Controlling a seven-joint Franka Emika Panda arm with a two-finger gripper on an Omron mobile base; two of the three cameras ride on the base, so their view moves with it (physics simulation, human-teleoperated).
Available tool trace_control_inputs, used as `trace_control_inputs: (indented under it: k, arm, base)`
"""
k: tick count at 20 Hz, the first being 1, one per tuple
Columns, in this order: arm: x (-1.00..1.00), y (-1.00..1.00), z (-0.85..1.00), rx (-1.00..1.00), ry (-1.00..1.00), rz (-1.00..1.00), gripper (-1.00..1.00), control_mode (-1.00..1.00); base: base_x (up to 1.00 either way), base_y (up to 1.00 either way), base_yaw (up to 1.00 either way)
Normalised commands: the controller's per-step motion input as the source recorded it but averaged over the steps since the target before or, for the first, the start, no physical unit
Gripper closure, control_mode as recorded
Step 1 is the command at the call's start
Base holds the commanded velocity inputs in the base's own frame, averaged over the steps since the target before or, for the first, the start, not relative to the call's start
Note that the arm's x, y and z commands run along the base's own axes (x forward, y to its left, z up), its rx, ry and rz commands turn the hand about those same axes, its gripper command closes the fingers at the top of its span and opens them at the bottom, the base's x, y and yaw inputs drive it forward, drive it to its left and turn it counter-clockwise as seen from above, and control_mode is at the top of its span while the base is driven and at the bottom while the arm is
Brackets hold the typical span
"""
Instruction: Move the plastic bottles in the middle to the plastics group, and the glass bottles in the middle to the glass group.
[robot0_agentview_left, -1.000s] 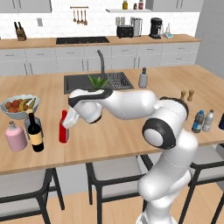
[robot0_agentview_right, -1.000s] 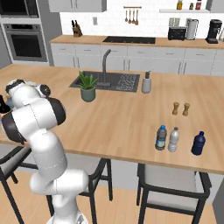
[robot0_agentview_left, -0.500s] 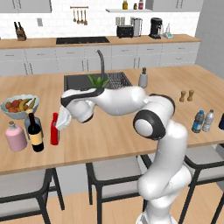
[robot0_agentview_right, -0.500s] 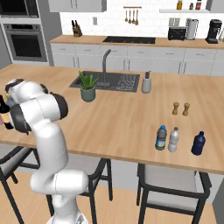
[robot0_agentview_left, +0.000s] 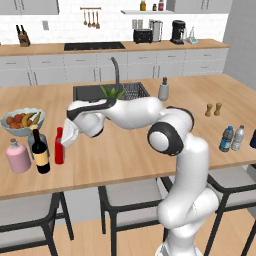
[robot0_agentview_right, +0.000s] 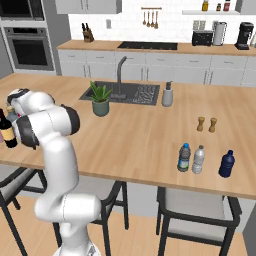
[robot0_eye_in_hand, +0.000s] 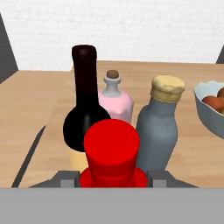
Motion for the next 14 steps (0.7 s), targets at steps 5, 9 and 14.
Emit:
trace_control_inputs:
  k: [5, 9, 14]
  arm:
    - [0.09, 0.12, -0.11, 0.0, 0.0, 0.03, 1.0, -1.0]
    - [0.03, 0.0, -0.03, -0.01, 0.0, 0.0, 1.0, -1.0]
    - [0.02, 0.0, 0.0, -0.08, 0.0, 0.0, 1.0, -1.0]
  base:
    - [0.0, 0.0, 0.0]
    - [0.0, 0.0, 0.0]
    - [0.0, 0.0, 0.0]
